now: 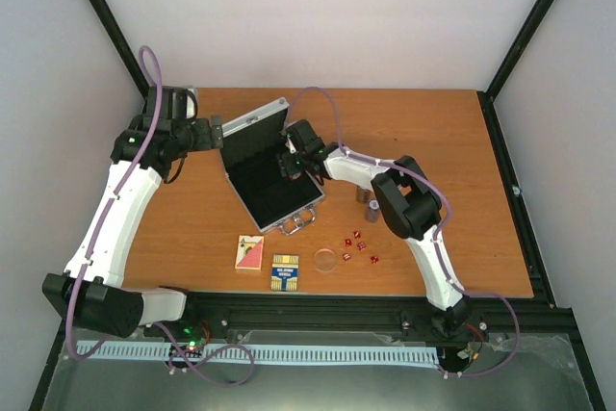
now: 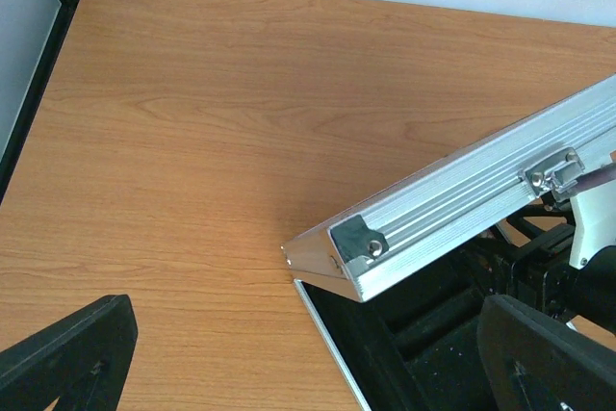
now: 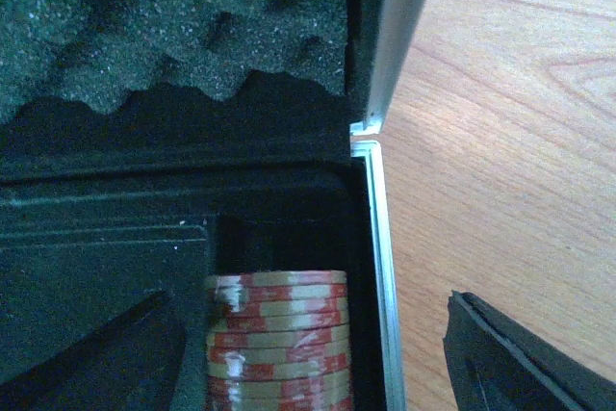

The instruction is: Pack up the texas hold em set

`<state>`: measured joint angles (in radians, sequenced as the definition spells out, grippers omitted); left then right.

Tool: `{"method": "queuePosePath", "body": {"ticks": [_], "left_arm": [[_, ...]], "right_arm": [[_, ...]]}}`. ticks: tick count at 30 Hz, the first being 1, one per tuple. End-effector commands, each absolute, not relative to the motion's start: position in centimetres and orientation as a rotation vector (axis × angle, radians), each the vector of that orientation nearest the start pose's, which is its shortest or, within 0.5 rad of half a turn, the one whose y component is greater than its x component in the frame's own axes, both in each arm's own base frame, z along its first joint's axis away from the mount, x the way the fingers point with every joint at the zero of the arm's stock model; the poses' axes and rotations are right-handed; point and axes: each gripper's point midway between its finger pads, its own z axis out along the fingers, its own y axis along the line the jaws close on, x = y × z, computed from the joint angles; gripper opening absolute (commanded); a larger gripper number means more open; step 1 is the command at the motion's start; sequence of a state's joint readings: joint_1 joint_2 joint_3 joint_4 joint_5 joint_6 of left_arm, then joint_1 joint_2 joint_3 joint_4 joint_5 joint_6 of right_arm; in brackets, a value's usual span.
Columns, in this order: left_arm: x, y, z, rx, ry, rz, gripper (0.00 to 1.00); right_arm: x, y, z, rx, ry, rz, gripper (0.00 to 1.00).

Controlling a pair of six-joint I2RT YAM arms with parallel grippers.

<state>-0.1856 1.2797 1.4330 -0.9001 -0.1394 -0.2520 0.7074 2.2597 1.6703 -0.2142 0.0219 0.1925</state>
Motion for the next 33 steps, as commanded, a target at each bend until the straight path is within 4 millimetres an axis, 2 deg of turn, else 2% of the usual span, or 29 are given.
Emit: {"method": "queuePosePath", "body": {"ticks": [1,6,9,11,14,16,20,22,29,33], "left_arm": [[34.9,-4.2,30.4,-0.158,2.292,-0.083,1.0],[34.9,-4.2,30.6,-0.156,2.287,-0.081,1.0],[34.8,-4.2,30.6,-0.155,2.286,-0.078,1.0],[34.8,-4.2,30.5,-0.157,2.288,-0.079,1.0],[34.8,-4.2,30.5,-0.154,2.29,-0.078,1.0],[34.8,-4.1,30.5,-0.155,2.288,-0.074,1.0],[34.8,-4.1,30.6,-0.157,2.282,-0.074,1.0],[34.7,-4.0,30.7,-0.16,2.28,-0.073,1.0],[34.4,-3.7,30.5,-0.167,2.282,-0.053,1.0],[34.2,-3.5,30.6,-0.173,2.279,-0.044,1.0]], "right_arm": [[45.6,38.2,8.6,-0.593,2.293,0.394,0.76],[45.2,37.7,10.3,-0.597,2.289,0.38,0.77],[44.6,37.1,12.0,-0.611,2.286,0.37,0.78],[43.7,37.0,13.2,-0.657,2.28,0.394,0.97],[41.8,37.4,13.7,-0.761,2.336,0.456,1.0],[40.3,37.4,13.4,-0.795,2.397,0.521,1.0],[36.6,38.3,12.2,-0.837,2.506,0.8,1.0],[35.6,38.6,11.6,-0.828,2.535,0.877,1.0],[34.6,38.4,9.4,-0.792,2.615,0.918,1.0],[34.8,38.3,8.1,-0.781,2.646,0.894,1.0]]}}
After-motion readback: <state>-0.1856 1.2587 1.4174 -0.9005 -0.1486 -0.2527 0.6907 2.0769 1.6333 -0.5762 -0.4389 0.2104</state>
